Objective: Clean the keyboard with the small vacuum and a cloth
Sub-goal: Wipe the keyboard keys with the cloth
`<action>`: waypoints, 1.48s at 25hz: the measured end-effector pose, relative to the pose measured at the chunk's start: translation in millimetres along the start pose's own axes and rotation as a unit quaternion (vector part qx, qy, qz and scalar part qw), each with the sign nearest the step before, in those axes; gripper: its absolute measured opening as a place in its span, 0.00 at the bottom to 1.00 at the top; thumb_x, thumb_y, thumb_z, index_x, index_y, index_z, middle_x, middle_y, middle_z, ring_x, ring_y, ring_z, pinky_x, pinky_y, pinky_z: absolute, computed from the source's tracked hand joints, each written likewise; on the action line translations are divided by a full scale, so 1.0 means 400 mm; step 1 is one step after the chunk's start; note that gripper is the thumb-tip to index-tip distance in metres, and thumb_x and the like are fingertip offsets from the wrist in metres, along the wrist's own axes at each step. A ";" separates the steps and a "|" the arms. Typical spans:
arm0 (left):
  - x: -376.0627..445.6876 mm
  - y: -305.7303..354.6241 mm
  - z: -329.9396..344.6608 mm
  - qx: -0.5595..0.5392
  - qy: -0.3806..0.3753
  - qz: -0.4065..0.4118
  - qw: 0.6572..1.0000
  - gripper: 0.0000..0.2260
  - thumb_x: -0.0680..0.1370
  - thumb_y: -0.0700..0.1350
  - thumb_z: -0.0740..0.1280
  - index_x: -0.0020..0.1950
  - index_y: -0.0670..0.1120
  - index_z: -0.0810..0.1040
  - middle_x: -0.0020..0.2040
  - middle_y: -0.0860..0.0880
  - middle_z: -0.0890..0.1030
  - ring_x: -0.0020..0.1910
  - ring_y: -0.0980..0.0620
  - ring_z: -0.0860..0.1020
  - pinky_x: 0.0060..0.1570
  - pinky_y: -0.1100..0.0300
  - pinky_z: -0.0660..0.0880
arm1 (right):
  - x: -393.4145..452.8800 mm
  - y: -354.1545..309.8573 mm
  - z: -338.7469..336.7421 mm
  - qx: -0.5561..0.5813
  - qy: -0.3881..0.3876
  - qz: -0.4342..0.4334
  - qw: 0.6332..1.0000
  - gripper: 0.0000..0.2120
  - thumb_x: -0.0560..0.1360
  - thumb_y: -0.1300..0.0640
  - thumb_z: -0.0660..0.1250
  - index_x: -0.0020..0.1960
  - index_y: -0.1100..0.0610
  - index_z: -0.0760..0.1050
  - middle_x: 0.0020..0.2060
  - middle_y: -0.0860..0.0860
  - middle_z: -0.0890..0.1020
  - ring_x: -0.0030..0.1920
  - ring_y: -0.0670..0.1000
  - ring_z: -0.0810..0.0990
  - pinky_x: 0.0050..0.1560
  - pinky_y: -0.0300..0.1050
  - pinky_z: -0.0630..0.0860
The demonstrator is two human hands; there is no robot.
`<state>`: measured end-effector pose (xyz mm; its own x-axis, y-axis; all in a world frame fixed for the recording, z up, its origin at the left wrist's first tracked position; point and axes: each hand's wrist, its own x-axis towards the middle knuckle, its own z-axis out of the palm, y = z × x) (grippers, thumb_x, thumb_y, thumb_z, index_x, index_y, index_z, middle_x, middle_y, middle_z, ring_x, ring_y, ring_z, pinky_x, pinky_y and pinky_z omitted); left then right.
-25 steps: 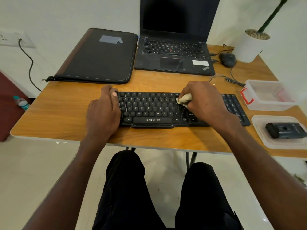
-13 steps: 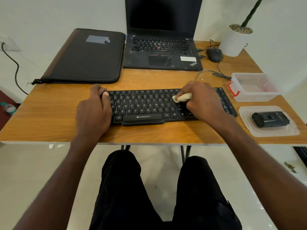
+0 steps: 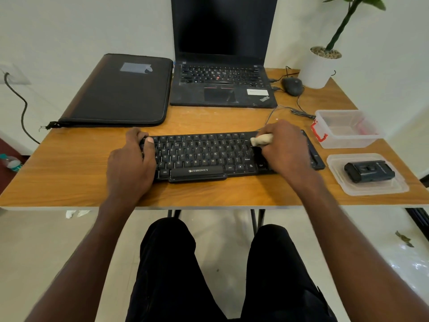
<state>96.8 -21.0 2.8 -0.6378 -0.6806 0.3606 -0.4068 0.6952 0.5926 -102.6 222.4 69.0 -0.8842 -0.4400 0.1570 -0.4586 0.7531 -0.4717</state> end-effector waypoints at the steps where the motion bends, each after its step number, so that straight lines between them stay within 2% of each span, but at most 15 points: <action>1: 0.000 0.000 0.001 0.005 0.005 -0.001 1.000 0.17 0.88 0.56 0.54 0.70 0.48 0.69 0.39 0.52 0.77 0.38 0.46 0.80 0.42 0.49 0.76 | 0.008 0.018 -0.013 -0.010 -0.001 0.012 1.000 0.13 0.75 0.61 0.74 0.57 0.49 0.86 0.52 0.52 0.87 0.46 0.47 0.78 0.44 0.43 0.71; 5: -0.003 0.017 0.012 0.016 0.016 -0.015 1.000 0.17 0.88 0.55 0.54 0.69 0.46 0.70 0.37 0.57 0.73 0.35 0.54 0.74 0.55 0.39 0.79 | -0.039 0.028 -0.027 -0.041 -0.014 0.030 0.999 0.15 0.75 0.56 0.75 0.61 0.49 0.84 0.52 0.53 0.87 0.49 0.52 0.82 0.42 0.42 0.71; 7: -0.002 0.017 0.014 -0.006 0.014 -0.003 1.000 0.17 0.88 0.57 0.53 0.67 0.46 0.70 0.38 0.56 0.74 0.35 0.55 0.74 0.56 0.38 0.78 | -0.073 0.018 -0.023 -0.044 -0.026 0.016 0.999 0.15 0.75 0.56 0.75 0.61 0.50 0.84 0.51 0.52 0.86 0.51 0.53 0.83 0.44 0.43 0.73; 9: -0.002 0.011 0.012 -0.033 0.007 -0.002 0.999 0.20 0.87 0.59 0.53 0.69 0.46 0.70 0.41 0.55 0.77 0.39 0.48 0.79 0.49 0.43 0.78 | -0.083 0.010 -0.021 0.063 -0.063 0.008 0.996 0.13 0.74 0.54 0.77 0.58 0.49 0.85 0.49 0.49 0.86 0.49 0.48 0.83 0.41 0.42 0.74; 11: 0.000 0.000 0.004 -0.087 -0.011 -0.025 0.996 0.24 0.85 0.62 0.56 0.73 0.46 0.69 0.50 0.52 0.82 0.50 0.45 0.83 0.48 0.47 0.79 | -0.083 -0.003 -0.018 0.256 -0.073 0.059 0.962 0.12 0.72 0.51 0.79 0.54 0.47 0.84 0.48 0.46 0.86 0.49 0.47 0.83 0.41 0.44 0.77; 13: 0.010 -0.025 -0.020 -0.146 -0.084 -0.049 0.984 0.34 0.80 0.69 0.60 0.79 0.51 0.65 0.63 0.51 0.79 0.61 0.47 0.80 0.61 0.45 0.79 | -0.083 -0.023 -0.003 0.329 -0.030 0.088 0.940 0.12 0.71 0.49 0.80 0.52 0.47 0.82 0.48 0.46 0.85 0.50 0.49 0.84 0.42 0.50 0.81; 15: 0.023 -0.056 -0.055 -0.135 -0.203 -0.044 0.969 0.47 0.70 0.76 0.69 0.82 0.57 0.57 0.73 0.53 0.72 0.70 0.48 0.74 0.70 0.44 0.74 | -0.090 -0.056 0.022 0.335 0.001 0.060 0.940 0.10 0.71 0.50 0.79 0.49 0.47 0.81 0.47 0.44 0.84 0.49 0.49 0.84 0.45 0.52 0.83; 17: 0.029 -0.079 -0.089 -0.142 -0.290 -0.051 0.945 0.62 0.58 0.72 0.80 0.85 0.59 0.51 0.77 0.60 0.63 0.76 0.53 0.66 0.76 0.50 0.68 | -0.096 -0.104 0.053 0.359 -0.015 0.018 0.933 0.09 0.72 0.55 0.79 0.48 0.48 0.82 0.47 0.43 0.84 0.48 0.47 0.83 0.44 0.49 0.82; 19: 0.026 -0.094 -0.099 -0.150 -0.303 -0.051 0.940 0.71 0.51 0.69 0.85 0.85 0.61 0.49 0.77 0.64 0.60 0.78 0.56 0.63 0.79 0.48 0.65 | -0.099 -0.164 0.089 0.374 -0.066 -0.024 0.925 0.10 0.71 0.60 0.79 0.48 0.48 0.82 0.46 0.42 0.85 0.47 0.44 0.83 0.42 0.44 0.80; 22: 0.024 -0.103 -0.088 -0.114 -0.266 -0.035 0.957 0.72 0.49 0.74 0.84 0.84 0.64 0.48 0.82 0.57 0.63 0.80 0.50 0.66 0.78 0.41 0.68 | -0.084 -0.267 0.149 0.327 -0.129 -0.100 0.931 0.12 0.70 0.60 0.80 0.48 0.47 0.83 0.47 0.42 0.84 0.48 0.43 0.82 0.42 0.39 0.79; 24: 0.024 -0.101 -0.083 -0.107 -0.257 -0.029 0.960 0.71 0.49 0.76 0.82 0.83 0.64 0.47 0.81 0.56 0.66 0.78 0.48 0.69 0.75 0.40 0.71 | -0.071 -0.328 0.181 0.258 -0.152 -0.168 0.939 0.11 0.69 0.58 0.81 0.49 0.48 0.85 0.48 0.43 0.85 0.50 0.44 0.81 0.48 0.43 0.80; 27: 0.023 -0.102 -0.087 -0.097 -0.250 -0.016 0.963 0.69 0.51 0.77 0.81 0.84 0.63 0.48 0.80 0.55 0.68 0.77 0.47 0.69 0.75 0.40 0.71 | -0.047 -0.386 0.209 0.062 -0.154 -0.302 0.939 0.13 0.71 0.56 0.79 0.54 0.48 0.86 0.52 0.45 0.83 0.53 0.49 0.78 0.52 0.47 0.78; 29: 0.022 -0.101 -0.087 -0.094 -0.245 -0.016 0.965 0.68 0.52 0.76 0.81 0.84 0.62 0.50 0.79 0.55 0.69 0.76 0.47 0.70 0.74 0.41 0.72 | -0.030 -0.391 0.201 -0.041 -0.132 -0.350 0.927 0.14 0.72 0.49 0.78 0.57 0.46 0.85 0.56 0.45 0.76 0.54 0.50 0.72 0.52 0.49 0.77; 32: 0.023 -0.103 -0.087 -0.094 -0.241 -0.008 0.966 0.65 0.52 0.76 0.81 0.82 0.63 0.53 0.75 0.56 0.72 0.72 0.49 0.73 0.71 0.42 0.74 | -0.023 -0.384 0.185 -0.052 -0.173 -0.341 0.923 0.19 0.70 0.41 0.78 0.58 0.44 0.83 0.54 0.45 0.75 0.54 0.49 0.72 0.50 0.49 0.75; 37: 0.023 -0.103 -0.085 -0.090 -0.242 -0.007 0.966 0.64 0.53 0.74 0.82 0.82 0.62 0.54 0.76 0.55 0.72 0.73 0.48 0.73 0.73 0.41 0.73 | 0.011 -0.386 0.164 -0.005 -0.127 -0.302 0.945 0.13 0.71 0.55 0.79 0.55 0.48 0.84 0.49 0.47 0.82 0.52 0.49 0.78 0.49 0.48 0.77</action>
<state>130.0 -63.8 6.3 -0.8817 -0.4717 -0.0008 -0.3250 0.6063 0.7258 -29.7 72.2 85.7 -0.4112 -0.8934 0.1811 -0.8749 0.3311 -0.3533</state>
